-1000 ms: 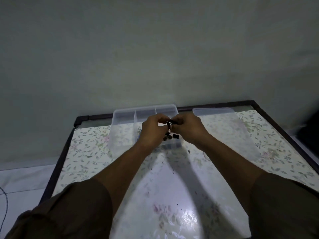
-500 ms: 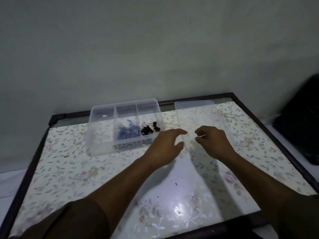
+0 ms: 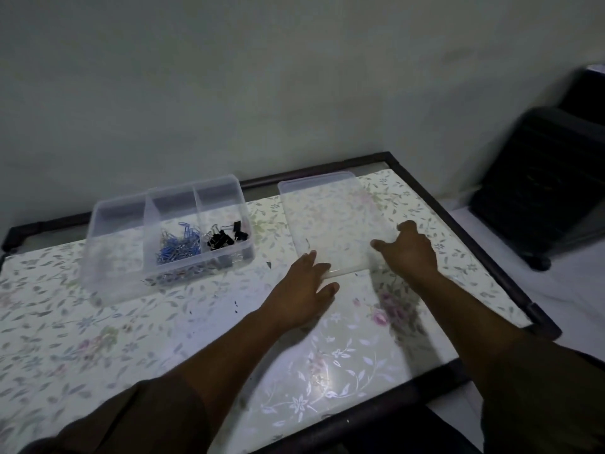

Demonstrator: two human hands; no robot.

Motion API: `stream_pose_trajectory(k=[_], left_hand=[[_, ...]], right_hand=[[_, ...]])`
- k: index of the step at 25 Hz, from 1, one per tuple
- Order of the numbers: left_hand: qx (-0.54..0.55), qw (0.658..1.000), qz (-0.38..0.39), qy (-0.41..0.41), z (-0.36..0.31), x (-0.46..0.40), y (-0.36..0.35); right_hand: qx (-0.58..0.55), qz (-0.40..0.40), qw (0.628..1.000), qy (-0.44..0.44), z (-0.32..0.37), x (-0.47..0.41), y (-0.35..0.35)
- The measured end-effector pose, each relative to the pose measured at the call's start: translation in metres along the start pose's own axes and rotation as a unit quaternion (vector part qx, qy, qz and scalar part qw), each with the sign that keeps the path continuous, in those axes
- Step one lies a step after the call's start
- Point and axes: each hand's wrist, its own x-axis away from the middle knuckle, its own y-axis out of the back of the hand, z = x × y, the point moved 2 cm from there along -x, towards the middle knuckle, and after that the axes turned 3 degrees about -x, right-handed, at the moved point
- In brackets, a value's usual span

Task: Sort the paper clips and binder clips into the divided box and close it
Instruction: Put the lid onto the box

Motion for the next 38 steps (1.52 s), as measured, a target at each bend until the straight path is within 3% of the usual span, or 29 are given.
stream_pose_trajectory(k=[1, 3, 5, 8, 10, 12, 14, 17, 19, 21, 23, 25, 28, 30, 35, 38], left_hand=[[0.051, 0.999, -0.012, 0.011, 0.001, 0.004, 0.002], [0.164, 0.986, -0.023, 0.032, 0.003, 0.014, 0.011], [0.241, 0.969, -0.029, 0.046, 0.001, 0.022, 0.023], [0.372, 0.924, -0.046, 0.072, -0.004, 0.017, 0.059], [0.511, 0.850, -0.071, 0.110, 0.001, 0.006, 0.100], [0.624, 0.764, -0.108, 0.122, 0.018, 0.001, 0.148], [0.686, 0.698, -0.160, 0.128, 0.052, 0.008, 0.192], [0.714, 0.642, -0.231, 0.159, 0.114, 0.035, 0.239], [0.677, 0.657, -0.269, 0.194, 0.148, 0.060, 0.251], [0.573, 0.726, -0.301, 0.233, 0.174, 0.081, 0.249], [0.414, 0.811, -0.332, 0.248, 0.200, 0.099, 0.239], [0.232, 0.863, -0.365, 0.260, 0.218, 0.116, 0.228], [0.068, 0.879, -0.387, 0.271, 0.226, 0.133, 0.213], [0.023, 0.878, -0.399, 0.264, 0.232, 0.135, 0.202], [0.016, 0.869, -0.422, 0.259, 0.242, 0.141, 0.183], [0.039, 0.869, -0.415, 0.268, 0.234, 0.144, 0.174]], right_hand=[[-0.086, 0.001, 0.996, -0.029, 0.002, 0.002, 0.007], [-0.288, 0.062, 0.952, -0.081, 0.008, 0.007, 0.023], [-0.363, 0.156, 0.916, -0.074, 0.026, 0.022, 0.039], [-0.312, 0.159, 0.936, 0.036, 0.065, 0.041, 0.053], [-0.230, 0.099, 0.959, 0.133, 0.093, 0.053, 0.054], [-0.070, 0.025, 0.965, 0.250, 0.119, 0.064, 0.046], [0.077, -0.060, 0.928, 0.359, 0.141, 0.075, 0.032], [0.159, -0.119, 0.821, 0.535, 0.167, 0.090, 0.001], [0.201, -0.126, 0.760, 0.605, 0.180, 0.090, -0.027], [0.218, -0.140, 0.734, 0.628, 0.189, 0.084, -0.052], [0.231, -0.129, 0.744, 0.614, 0.197, 0.081, -0.074], [0.266, -0.065, 0.785, 0.555, 0.200, 0.078, -0.092], [0.245, 0.094, 0.859, 0.439, 0.197, 0.075, -0.108], [0.172, 0.172, 0.880, 0.407, 0.201, 0.079, -0.109], [0.146, 0.236, 0.874, 0.399, 0.202, 0.078, -0.109], [0.085, 0.237, 0.895, 0.369, 0.196, 0.074, -0.113]])
